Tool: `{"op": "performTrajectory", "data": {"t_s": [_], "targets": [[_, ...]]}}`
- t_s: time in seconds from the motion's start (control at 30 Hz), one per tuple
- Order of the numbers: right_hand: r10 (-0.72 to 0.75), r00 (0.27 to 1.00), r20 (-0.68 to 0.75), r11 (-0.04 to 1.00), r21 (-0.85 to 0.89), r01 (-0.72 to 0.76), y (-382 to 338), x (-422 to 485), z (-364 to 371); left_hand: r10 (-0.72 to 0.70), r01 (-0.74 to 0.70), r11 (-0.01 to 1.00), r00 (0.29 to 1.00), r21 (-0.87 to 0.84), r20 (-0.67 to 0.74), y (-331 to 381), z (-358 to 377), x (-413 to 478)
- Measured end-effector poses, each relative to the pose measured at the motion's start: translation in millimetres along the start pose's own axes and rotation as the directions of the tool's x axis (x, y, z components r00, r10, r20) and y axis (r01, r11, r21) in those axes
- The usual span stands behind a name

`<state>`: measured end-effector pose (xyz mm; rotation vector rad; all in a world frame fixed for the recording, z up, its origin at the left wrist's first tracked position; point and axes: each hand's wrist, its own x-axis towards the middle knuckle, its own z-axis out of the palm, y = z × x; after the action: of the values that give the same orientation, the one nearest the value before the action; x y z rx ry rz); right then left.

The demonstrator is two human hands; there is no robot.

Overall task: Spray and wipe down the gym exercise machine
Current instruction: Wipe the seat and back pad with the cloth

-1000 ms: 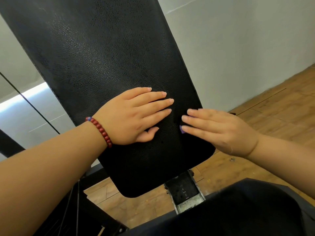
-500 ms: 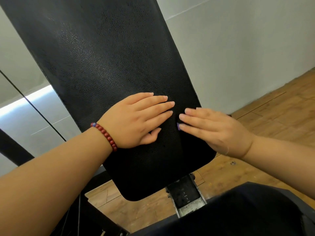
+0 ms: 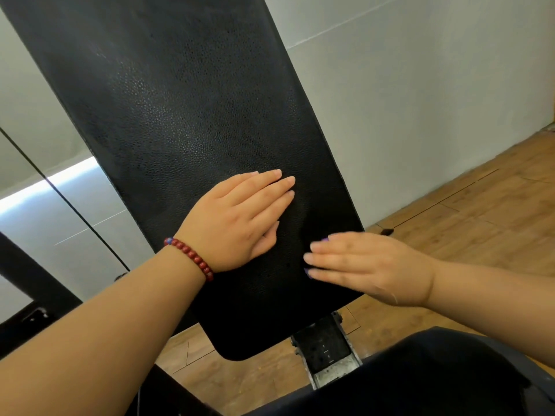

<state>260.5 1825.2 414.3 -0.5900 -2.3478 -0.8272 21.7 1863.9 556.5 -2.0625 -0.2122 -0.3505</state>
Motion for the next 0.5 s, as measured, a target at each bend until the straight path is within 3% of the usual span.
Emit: {"op": "performTrajectory", "data": {"t_s": [0.13, 0.23, 0.33, 0.5], "targets": [[0.011, 1.0, 0.01, 0.999, -0.041, -0.011, 10, 13, -11, -0.104, 0.105, 0.994, 0.994, 0.024, -0.03, 5, -3, -4], [0.17, 0.978, -0.12, 0.981, -0.073, -0.179, 21, 43, -16, -0.194, 0.195, 0.98, 0.981, 0.041, -0.022, 7, -6, -7], [0.344, 0.906, -0.246, 0.935, -0.001, -0.355, 10, 51, -3, -0.295, 0.294, 0.953, 0.956, 0.072, 0.001, 7, -12, -20], [0.226, 0.958, -0.176, 0.971, -0.035, -0.235, -18, 40, 8, -0.426, 0.42, 0.9, 0.904, 0.12, 0.028, 13, -15, -50]]}}
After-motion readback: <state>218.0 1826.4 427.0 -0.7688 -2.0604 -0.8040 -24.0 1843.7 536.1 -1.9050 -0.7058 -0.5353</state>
